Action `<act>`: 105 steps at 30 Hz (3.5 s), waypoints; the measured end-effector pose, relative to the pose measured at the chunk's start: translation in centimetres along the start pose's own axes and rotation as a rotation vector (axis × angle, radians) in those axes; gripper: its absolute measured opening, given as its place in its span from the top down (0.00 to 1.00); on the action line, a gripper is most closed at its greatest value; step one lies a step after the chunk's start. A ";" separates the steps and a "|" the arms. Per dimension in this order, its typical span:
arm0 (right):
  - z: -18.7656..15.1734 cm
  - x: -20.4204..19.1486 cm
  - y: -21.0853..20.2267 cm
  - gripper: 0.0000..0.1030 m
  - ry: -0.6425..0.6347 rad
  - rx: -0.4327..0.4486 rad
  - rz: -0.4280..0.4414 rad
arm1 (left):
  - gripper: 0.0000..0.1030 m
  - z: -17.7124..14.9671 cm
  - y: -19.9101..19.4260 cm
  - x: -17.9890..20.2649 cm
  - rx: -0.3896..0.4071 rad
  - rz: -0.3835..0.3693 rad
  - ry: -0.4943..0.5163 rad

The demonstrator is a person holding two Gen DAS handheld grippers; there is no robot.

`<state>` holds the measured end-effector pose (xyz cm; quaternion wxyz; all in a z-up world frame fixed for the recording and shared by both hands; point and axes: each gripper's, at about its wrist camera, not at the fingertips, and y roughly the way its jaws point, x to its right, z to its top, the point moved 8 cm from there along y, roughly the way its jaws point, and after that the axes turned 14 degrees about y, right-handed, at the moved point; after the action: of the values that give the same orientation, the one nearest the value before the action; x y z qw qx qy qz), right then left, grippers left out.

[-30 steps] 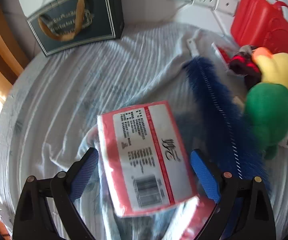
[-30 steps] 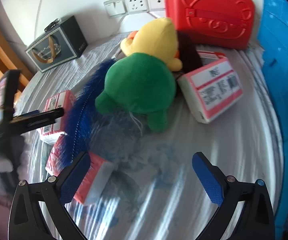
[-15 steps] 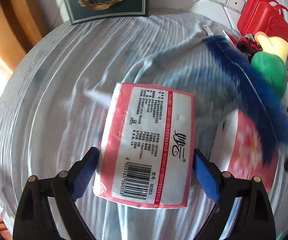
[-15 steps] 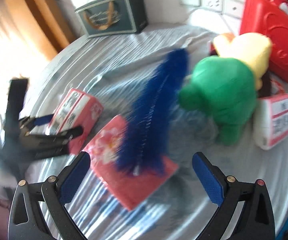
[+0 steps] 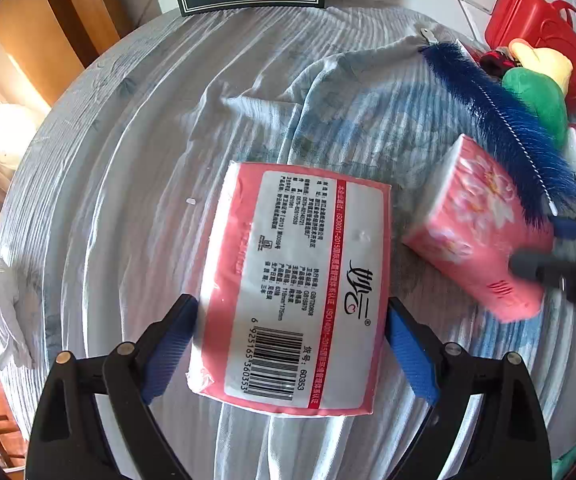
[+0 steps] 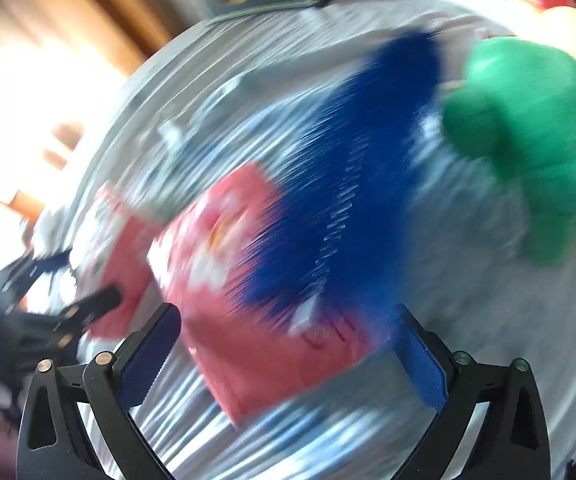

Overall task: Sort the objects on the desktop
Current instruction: 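Grasp the white-red tissue pack with the left gripper while the right grasps the pink pack, then lift both tissue packs and carry them toward the blue crate, then open both grippers over the blue crate to drop the tissue packs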

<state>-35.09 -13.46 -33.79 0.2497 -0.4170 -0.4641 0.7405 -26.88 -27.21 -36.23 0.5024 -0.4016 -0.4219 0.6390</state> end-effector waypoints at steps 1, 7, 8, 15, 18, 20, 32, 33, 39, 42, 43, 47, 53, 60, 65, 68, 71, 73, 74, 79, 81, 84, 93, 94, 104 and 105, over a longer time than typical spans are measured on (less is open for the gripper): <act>-0.9 -0.9 0.1 0.00 -0.033 -0.015 0.005 | 0.10 0.1 0.1 -0.1 0.000 -0.003 0.000; -1.0 -1.5 1.3 0.00 -0.017 -0.008 -0.048 | 0.10 1.2 1.5 -0.3 -0.004 -0.007 0.006; -0.8 -1.6 1.6 0.00 -0.004 -0.009 -0.039 | 0.10 1.4 1.8 -0.3 -0.005 -0.006 0.011; -0.1 -2.7 4.2 0.00 -0.058 -0.022 -0.194 | 0.10 1.7 3.4 -0.5 -0.024 -0.022 0.012; 0.4 -2.8 4.3 0.00 -0.040 0.003 -0.229 | 0.08 1.3 4.2 -1.0 -0.034 -0.038 -0.013; 0.7 -2.8 4.2 0.00 -0.016 0.019 -0.243 | 0.08 1.2 4.2 -1.4 -0.025 -0.030 -0.018; 1.9 -4.3 2.1 0.00 0.066 0.053 -0.206 | 0.12 1.5 3.7 -1.6 0.012 -0.034 0.010; 2.3 -4.6 1.6 0.00 0.068 0.072 -0.206 | 0.12 1.4 3.4 -1.4 0.026 -0.046 0.012; 1.2 -5.2 1.1 0.11 0.031 0.056 -0.254 | 0.13 -0.5 0.7 -1.9 0.063 -0.004 0.016; -1.1 -4.7 -0.2 0.12 0.042 0.057 -0.225 | 0.13 -1.4 -1.5 -2.7 0.098 0.032 0.035; -2.4 -4.9 -1.0 0.12 0.048 0.066 -0.216 | 0.13 -1.3 -2.1 -2.6 0.107 0.038 0.037; -5.4 -6.8 -3.7 0.12 0.085 0.136 -0.163 | 0.13 -2.2 -4.8 -3.6 0.161 0.041 0.039; -6.9 -8.0 -11.1 0.12 0.137 0.326 -0.121 | 0.13 -2.6 -10.1 -2.1 0.288 0.013 0.096; -11.5 -7.2 -21.2 0.12 0.206 0.537 -0.180 | 0.13 -0.8 -16.2 4.4 0.441 -0.060 0.203; -13.7 -4.1 -29.5 0.12 0.243 0.706 -0.207 | 0.13 1.0 -21.1 11.9 0.545 -0.106 0.294; -15.2 -1.0 -34.7 0.12 0.260 0.802 -0.226 | 0.13 2.4 -24.7 17.6 0.621 -0.129 0.331; -17.2 2.8 -40.6 0.12 0.259 0.895 -0.247 | 0.13 4.2 -29.4 24.3 0.708 -0.168 0.345; -18.7 6.1 -44.9 0.12 0.261 0.957 -0.263 | 0.13 5.0 -32.1 28.4 0.750 -0.179 0.357; -19.2 7.4 -46.4 0.12 0.264 0.978 -0.271 | 0.12 5.5 -33.8 31.1 0.775 -0.192 0.368; -22.3 15.7 -54.8 0.12 0.275 1.095 -0.360 | 0.12 7.5 -39.9 42.4 0.860 -0.231 0.412; -23.3 19.2 -57.0 0.12 0.307 1.111 -0.402 | 0.12 8.0 -40.9 46.5 0.848 -0.248 0.429; -25.0 24.5 -58.7 0.12 0.398 1.119 -0.509 | 0.12 8.5 -41.5 52.1 0.807 -0.269 0.469; -29.0 33.6 -59.3 0.12 0.533 1.060 -0.519 | 0.11 8.6 -40.1 60.7 0.725 -0.214 0.550; -28.9 34.1 -59.0 0.12 0.534 1.047 -0.517 | 0.11 8.8 -39.9 61.3 0.717 -0.208 0.553; -28.1 36.9 -56.4 0.05 0.527 0.991 -0.480 | 0.10 8.2 -38.9 60.8 0.684 -0.163 0.566; -28.0 37.2 -56.5 0.02 0.524 0.993 -0.477 | 0.09 8.2 -39.0 60.8 0.686 -0.160 0.567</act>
<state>-31.92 53.25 -3.79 0.6792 -0.3036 -0.0674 0.6648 -33.22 36.79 -2.31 0.7500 -0.3371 -0.0612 0.5658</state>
